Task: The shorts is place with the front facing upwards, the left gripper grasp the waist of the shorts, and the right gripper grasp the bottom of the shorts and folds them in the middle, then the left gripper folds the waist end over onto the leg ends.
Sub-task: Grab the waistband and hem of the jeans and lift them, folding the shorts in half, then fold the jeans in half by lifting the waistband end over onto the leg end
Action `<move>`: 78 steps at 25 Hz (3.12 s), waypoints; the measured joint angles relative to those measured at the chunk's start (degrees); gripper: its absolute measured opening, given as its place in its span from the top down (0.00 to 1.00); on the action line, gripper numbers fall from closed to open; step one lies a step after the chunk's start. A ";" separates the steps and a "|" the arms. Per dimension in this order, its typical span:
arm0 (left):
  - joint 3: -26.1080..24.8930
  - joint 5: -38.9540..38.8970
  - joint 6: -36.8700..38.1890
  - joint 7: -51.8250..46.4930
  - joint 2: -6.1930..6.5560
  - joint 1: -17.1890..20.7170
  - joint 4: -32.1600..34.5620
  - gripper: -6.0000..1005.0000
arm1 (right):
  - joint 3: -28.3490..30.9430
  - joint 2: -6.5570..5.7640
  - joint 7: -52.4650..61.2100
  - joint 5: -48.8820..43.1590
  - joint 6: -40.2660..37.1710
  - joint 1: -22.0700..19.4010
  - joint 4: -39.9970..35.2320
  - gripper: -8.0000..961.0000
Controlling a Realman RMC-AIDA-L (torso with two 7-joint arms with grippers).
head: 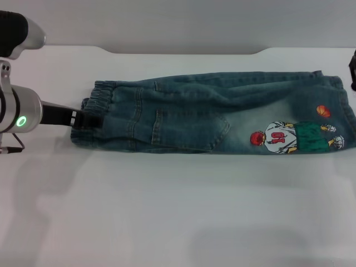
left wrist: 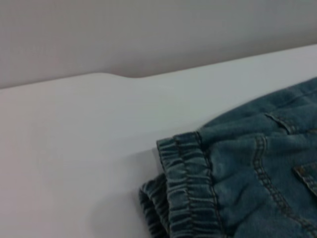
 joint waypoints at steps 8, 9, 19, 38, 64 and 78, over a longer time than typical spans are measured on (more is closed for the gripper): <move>0.39 -0.01 -0.42 0.25 0.00 -0.39 1.15 0.15 | -1.73 -0.14 0.58 -0.42 0.81 -0.30 -0.28 0.64; 0.39 -0.01 -0.42 0.25 0.00 -0.39 1.15 0.15 | -1.90 -0.18 0.59 -0.59 0.99 -0.44 -0.16 0.69; 0.46 -0.01 1.27 0.72 0.01 -2.63 6.65 0.15 | -3.19 -0.30 0.63 -0.83 1.50 -0.81 0.18 0.94; 0.72 -0.18 5.05 2.13 -0.05 -5.38 13.83 0.16 | -2.91 -0.48 0.44 -1.48 1.84 -1.65 1.90 0.99; 0.18 0.14 4.38 2.27 0.09 -3.35 8.36 0.89 | -3.06 -0.40 0.59 -1.53 6.18 -0.34 2.00 0.99; -0.03 0.55 2.35 0.85 -0.02 -1.62 5.68 0.92 | -4.13 -0.37 0.64 -1.50 6.43 0.39 1.57 0.99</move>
